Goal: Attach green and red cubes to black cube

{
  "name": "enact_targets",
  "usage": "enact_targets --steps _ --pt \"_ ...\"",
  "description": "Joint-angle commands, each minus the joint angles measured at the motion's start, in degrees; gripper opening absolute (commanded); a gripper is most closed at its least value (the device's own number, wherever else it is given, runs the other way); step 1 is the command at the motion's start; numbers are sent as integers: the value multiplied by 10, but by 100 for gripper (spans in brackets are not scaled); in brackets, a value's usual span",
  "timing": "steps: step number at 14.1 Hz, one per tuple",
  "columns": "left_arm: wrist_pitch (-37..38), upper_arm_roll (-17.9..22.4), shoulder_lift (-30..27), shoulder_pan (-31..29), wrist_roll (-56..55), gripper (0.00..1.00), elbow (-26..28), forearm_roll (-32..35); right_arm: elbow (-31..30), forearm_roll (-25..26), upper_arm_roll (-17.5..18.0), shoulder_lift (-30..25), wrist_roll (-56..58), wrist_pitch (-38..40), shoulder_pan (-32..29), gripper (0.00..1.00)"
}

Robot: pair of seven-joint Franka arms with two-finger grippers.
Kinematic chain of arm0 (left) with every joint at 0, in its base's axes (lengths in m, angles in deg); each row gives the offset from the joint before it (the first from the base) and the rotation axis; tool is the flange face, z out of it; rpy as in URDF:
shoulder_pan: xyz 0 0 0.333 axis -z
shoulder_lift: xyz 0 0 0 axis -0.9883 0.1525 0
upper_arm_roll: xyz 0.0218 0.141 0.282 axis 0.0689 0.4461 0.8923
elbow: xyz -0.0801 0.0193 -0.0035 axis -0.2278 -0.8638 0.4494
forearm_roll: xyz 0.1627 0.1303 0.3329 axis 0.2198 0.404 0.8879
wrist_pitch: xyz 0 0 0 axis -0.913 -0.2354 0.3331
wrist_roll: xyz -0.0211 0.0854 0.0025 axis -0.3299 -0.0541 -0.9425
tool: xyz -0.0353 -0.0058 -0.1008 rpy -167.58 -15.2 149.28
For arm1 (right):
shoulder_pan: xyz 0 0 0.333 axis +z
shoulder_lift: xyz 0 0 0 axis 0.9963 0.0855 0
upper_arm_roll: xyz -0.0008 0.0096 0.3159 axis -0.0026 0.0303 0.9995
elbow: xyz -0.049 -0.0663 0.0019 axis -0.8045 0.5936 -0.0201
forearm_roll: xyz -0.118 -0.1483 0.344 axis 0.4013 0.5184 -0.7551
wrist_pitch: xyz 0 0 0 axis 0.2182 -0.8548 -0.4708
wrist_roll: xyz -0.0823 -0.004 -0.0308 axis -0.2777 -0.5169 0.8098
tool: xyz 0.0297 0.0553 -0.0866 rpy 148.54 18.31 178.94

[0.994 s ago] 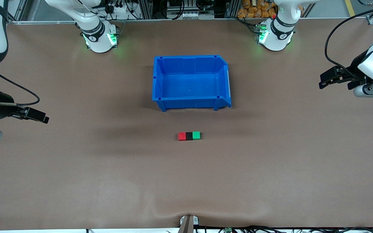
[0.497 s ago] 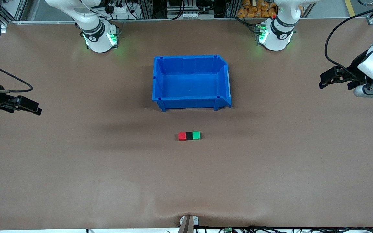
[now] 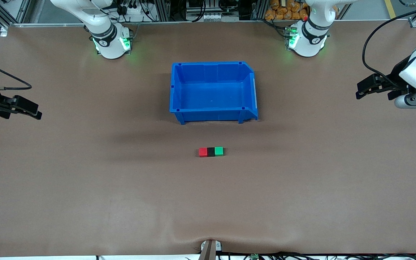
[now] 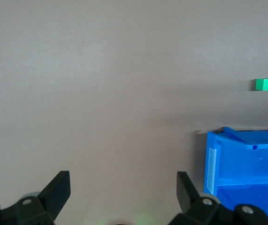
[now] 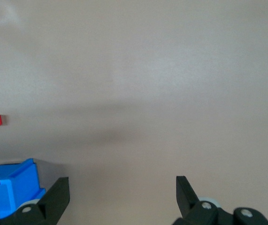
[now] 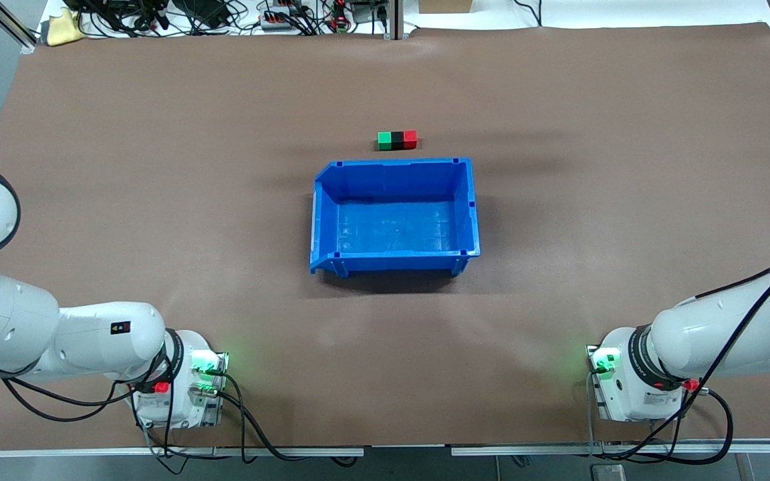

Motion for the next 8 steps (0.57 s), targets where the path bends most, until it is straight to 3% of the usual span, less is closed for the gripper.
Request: enact_targets --steps 1,8 --pt "4 -3 5 -1 -7 100 -12 10 -27 8 7 -32 16 7 -14 100" --pt "4 -3 5 0 -6 100 -13 10 -46 8 9 -63 17 24 -21 100"
